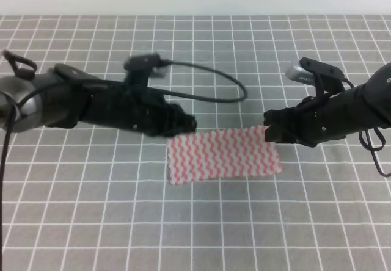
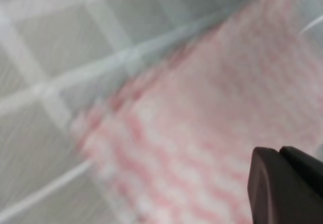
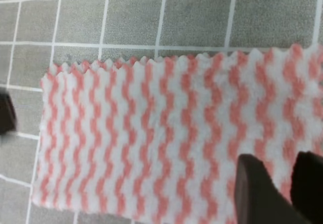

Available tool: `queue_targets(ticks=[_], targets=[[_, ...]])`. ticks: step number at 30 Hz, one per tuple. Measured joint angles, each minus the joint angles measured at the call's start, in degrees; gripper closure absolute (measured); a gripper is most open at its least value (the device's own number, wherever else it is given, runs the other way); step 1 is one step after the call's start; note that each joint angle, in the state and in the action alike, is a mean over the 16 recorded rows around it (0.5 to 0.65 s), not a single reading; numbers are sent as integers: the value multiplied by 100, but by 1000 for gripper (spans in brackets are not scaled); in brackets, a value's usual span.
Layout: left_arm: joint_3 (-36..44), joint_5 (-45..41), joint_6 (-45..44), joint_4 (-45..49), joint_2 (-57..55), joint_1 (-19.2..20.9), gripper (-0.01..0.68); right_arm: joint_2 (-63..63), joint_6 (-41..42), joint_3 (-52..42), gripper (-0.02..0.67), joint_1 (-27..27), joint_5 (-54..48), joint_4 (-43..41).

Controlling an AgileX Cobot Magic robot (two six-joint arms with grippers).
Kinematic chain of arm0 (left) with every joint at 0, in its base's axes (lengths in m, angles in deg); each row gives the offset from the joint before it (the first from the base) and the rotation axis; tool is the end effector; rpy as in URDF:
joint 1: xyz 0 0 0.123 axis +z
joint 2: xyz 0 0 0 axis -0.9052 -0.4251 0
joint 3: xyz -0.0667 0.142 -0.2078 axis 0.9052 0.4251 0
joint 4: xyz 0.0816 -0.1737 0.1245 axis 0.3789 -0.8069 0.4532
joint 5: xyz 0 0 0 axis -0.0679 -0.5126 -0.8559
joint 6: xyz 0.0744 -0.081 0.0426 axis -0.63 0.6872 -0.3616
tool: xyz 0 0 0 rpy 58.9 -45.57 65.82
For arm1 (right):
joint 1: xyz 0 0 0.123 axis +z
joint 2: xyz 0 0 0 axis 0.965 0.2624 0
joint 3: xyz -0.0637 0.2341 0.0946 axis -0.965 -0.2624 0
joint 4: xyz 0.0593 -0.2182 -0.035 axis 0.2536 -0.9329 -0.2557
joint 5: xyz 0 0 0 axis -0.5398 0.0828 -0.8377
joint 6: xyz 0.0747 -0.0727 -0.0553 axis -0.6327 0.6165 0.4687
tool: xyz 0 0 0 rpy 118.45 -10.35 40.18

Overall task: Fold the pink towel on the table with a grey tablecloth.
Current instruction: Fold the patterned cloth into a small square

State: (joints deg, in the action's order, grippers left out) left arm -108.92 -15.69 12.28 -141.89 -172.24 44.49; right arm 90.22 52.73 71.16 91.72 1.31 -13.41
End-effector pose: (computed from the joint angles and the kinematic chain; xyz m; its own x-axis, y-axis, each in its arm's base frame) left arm 0.3459 -0.1912 0.1565 -0.7506 0.2228 -0.6221 0.5595 0.7150 -0.4191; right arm 0.3322 0.1458 0.1678 -0.9004 0.0603 -0.4310 -0.1695 0.8635 0.4750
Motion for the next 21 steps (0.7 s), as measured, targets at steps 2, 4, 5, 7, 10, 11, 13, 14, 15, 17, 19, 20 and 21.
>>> queue_targets(ticks=[2,4,5,7,10,11,13,14,15,17,19,20,21], targets=[[-3,-146,233,221,-5,-1,675,0,0,0,493,0,0,1],[-3,-288,465,446,-40,-2,675,0,0,0,493,0,0,2],[-4,-348,581,559,-69,-3,675,0,0,0,493,0,0,3],[-6,-434,799,778,-141,-4,675,3,0,1,493,0,1,2],[-13,-466,1042,1026,-258,-6,676,3,0,1,493,0,0,2],[-15,-463,1089,1074,-295,-6,676,3,0,1,493,0,-1,2],[-20,-456,1138,1124,-358,-6,676,3,0,1,492,0,-4,1],[-22,-453,1145,1132,-384,-6,676,3,-1,1,491,0,-5,-1],[-24,-450,1148,1136,-407,-6,676,3,-2,1,488,0,-7,-3],[-29,-445,1149,1141,-442,-6,676,3,-3,1,481,0,-9,-10],[-35,-443,1149,1140,-462,-6,677,7,-5,1,469,0,-12,-18],[-37,-444,1149,1138,-467,-6,677,12,-10,1,462,0,-13,-24],[-39,-447,1149,1137,-471,-6,677,21,-20,1,455,0,-16,-33]])
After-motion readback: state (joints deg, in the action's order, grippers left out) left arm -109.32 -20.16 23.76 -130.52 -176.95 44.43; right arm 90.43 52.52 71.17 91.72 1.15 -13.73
